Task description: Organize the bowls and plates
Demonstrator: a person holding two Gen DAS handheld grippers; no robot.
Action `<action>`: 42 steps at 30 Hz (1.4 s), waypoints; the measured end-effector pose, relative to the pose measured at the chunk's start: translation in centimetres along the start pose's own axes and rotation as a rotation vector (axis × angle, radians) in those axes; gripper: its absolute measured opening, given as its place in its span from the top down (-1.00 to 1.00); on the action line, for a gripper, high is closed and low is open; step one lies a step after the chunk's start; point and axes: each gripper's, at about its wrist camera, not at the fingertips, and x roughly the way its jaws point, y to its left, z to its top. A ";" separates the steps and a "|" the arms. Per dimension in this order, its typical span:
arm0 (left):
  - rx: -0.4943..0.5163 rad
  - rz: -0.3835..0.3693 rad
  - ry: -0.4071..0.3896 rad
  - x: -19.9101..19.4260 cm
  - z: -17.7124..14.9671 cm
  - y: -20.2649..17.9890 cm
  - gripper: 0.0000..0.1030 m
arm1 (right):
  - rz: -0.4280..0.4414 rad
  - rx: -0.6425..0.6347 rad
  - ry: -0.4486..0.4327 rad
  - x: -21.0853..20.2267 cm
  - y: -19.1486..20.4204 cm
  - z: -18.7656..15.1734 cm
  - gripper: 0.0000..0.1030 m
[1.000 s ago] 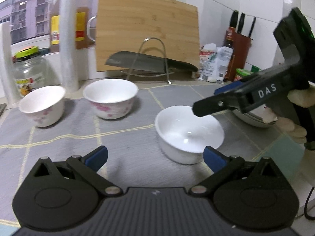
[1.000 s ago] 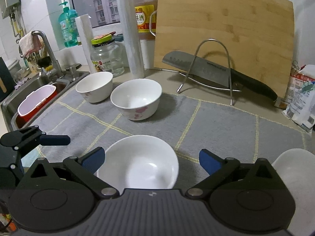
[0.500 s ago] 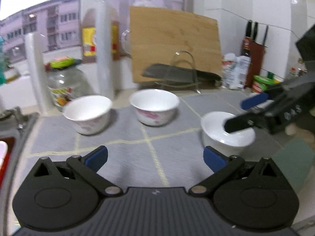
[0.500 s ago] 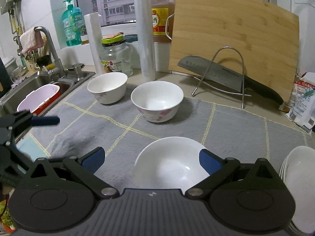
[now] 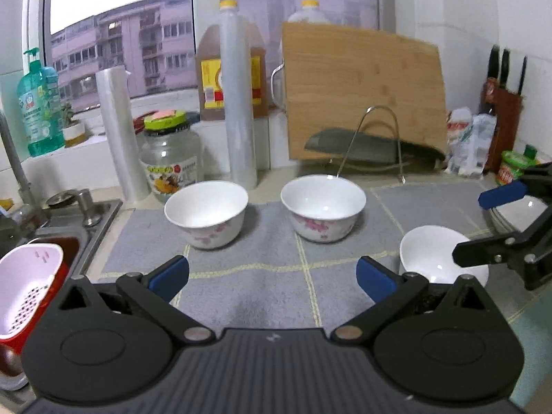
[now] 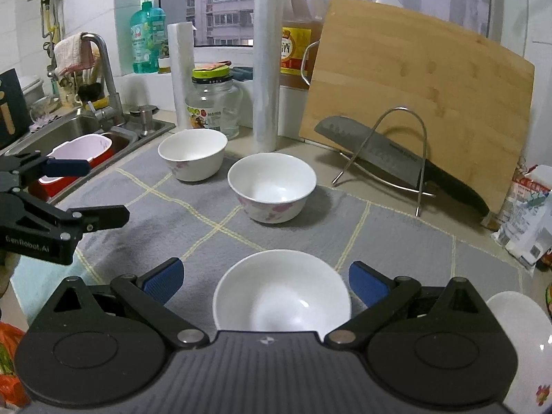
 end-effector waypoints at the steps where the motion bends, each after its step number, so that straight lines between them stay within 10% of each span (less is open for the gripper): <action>1: 0.000 0.002 0.009 0.0 0.3 -0.3 -0.99 | 0.012 -0.004 -0.004 -0.1 -0.2 -0.1 -1.00; 12: -0.008 -0.040 0.038 0.8 3.2 -2.0 -0.99 | 0.061 -0.025 -0.022 -0.1 -1.4 -0.3 -1.00; 23: 0.051 -0.159 0.041 6.3 7.0 -0.6 -0.99 | -0.124 -0.057 -0.052 1.8 -0.9 1.7 -1.00; 42: -0.024 -0.359 0.247 17.9 10.9 1.5 -0.98 | -0.080 -0.057 0.017 8.5 0.3 4.3 -1.00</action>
